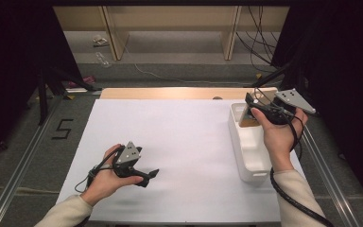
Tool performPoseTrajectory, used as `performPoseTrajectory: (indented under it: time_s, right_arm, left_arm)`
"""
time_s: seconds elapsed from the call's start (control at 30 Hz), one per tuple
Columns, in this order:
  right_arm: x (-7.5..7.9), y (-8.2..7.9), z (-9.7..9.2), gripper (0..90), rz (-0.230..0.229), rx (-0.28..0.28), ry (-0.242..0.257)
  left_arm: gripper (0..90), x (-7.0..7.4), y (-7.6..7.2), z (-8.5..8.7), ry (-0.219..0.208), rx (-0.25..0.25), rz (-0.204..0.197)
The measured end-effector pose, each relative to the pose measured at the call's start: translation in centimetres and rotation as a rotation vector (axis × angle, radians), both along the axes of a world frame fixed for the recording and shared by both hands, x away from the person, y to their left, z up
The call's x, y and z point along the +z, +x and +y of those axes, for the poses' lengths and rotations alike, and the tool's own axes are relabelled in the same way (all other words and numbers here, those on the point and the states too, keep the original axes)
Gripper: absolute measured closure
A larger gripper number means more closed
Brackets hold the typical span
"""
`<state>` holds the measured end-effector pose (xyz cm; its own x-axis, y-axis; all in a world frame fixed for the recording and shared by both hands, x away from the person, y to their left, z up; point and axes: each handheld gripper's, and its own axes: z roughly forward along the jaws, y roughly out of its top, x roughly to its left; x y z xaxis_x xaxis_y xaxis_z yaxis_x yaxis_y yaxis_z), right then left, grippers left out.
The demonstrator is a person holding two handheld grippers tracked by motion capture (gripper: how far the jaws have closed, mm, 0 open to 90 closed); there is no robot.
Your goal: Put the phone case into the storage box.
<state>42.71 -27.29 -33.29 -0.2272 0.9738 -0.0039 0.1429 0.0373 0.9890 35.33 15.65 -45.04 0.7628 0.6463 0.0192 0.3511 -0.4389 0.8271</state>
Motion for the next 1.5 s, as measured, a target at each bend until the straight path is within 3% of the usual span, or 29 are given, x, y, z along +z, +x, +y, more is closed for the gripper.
performPoseTrajectory:
  time_s: [1.5]
  right_arm:
    - [-0.2, 1.6, -0.1, 12.2, 0.001, -0.02, -0.02]
  left_arm:
    - [1.0, 0.0, 0.0, 0.0, 0.001, -0.001, -0.001]
